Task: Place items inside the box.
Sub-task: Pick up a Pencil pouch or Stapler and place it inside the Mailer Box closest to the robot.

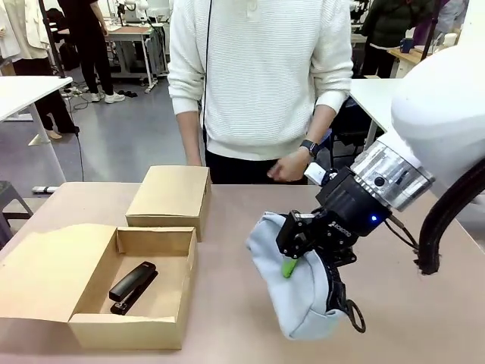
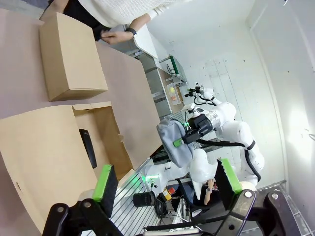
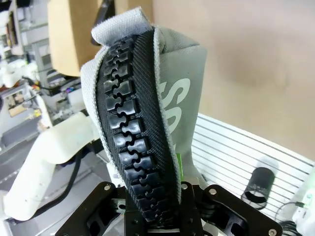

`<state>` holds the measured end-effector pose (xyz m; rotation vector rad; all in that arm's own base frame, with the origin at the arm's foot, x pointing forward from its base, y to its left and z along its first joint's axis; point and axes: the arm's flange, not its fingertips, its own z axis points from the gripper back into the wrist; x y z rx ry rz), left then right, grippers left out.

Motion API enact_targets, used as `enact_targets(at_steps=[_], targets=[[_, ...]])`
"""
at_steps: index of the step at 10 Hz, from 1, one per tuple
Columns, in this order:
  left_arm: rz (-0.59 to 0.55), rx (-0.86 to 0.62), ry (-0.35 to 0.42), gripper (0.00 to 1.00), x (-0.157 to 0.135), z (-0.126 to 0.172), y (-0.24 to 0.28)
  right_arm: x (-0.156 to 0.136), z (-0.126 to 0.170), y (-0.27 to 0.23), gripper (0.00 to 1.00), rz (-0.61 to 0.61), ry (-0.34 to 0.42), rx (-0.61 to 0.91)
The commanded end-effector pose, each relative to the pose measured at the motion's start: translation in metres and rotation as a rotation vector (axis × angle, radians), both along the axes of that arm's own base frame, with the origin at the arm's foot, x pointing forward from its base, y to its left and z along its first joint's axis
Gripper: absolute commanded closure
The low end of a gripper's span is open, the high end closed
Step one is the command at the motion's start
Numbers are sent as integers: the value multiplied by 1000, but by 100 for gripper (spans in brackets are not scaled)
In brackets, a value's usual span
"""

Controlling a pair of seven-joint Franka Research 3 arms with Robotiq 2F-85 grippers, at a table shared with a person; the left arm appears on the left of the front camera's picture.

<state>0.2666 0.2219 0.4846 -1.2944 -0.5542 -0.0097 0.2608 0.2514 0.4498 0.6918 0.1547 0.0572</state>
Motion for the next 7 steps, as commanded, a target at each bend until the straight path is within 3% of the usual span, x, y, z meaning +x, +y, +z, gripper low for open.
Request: enact_targets(at_steps=[1,3,5,6,7], targets=[[-1,6,-15,0,-3,0,-2,-1,13,63,93,-17,-9,170],[-1,6,-15,0,-3,0,-2,1,16,157,93,-18,-113,197],[-1,6,-15,0,-3,0,-2,11,6,205,93,-92,-165,185],[-1,6,-15,0,-3,0,-2,-23,30,149,93,-42,-85,204],[-1,6,-15,0,-3,0,-2,-23,30,149,93,-42,-85,204]])
